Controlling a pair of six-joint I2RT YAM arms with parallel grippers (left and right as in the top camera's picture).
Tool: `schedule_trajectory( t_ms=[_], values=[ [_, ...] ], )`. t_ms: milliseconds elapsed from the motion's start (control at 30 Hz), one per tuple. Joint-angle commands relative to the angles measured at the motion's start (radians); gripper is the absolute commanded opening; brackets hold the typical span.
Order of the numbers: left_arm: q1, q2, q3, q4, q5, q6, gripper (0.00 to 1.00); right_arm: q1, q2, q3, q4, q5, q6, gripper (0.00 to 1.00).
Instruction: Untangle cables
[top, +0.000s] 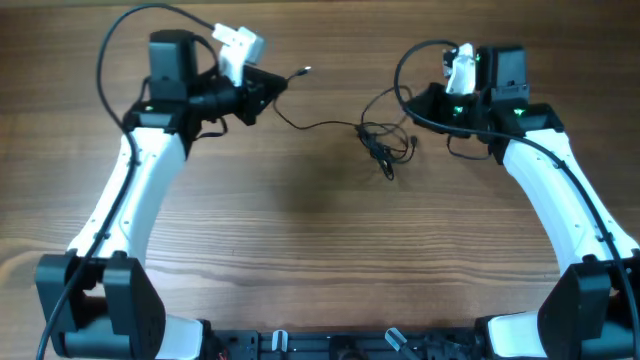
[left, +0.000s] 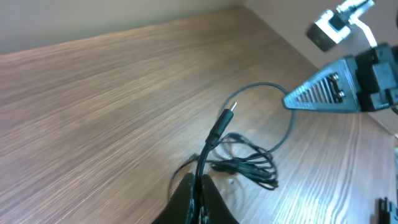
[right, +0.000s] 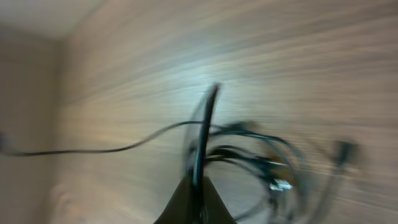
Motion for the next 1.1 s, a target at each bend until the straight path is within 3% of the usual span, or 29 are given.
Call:
schedule_trajectory(
  t_ms=[0, 133, 367, 733, 1067],
  values=[
    [0.097, -0.073, 0.019, -0.026, 0.002, -0.001, 0.04, 0.003, -0.026, 0.007, -0.058, 0.29, -0.045, 0.05],
    [0.213, -0.166, 0.019, -0.086, 0.002, 0.013, 0.04, -0.004, -0.024, 0.007, -0.098, 0.449, -0.029, 0.05],
    [0.299, -0.253, 0.019, -0.171, -0.043, 0.058, 0.04, -0.031, 0.019, 0.006, -0.119, 0.657, -0.019, 0.04],
    [0.46, -0.36, 0.019, -0.217, -0.043, 0.058, 0.04, -0.128, 0.263, 0.006, -0.064, 0.665, -0.019, 0.04],
    [0.605, -0.378, 0.019, -0.217, -0.043, 0.058, 0.04, -0.32, 0.29, 0.006, -0.058, 0.669, -0.06, 0.04]
  ],
)
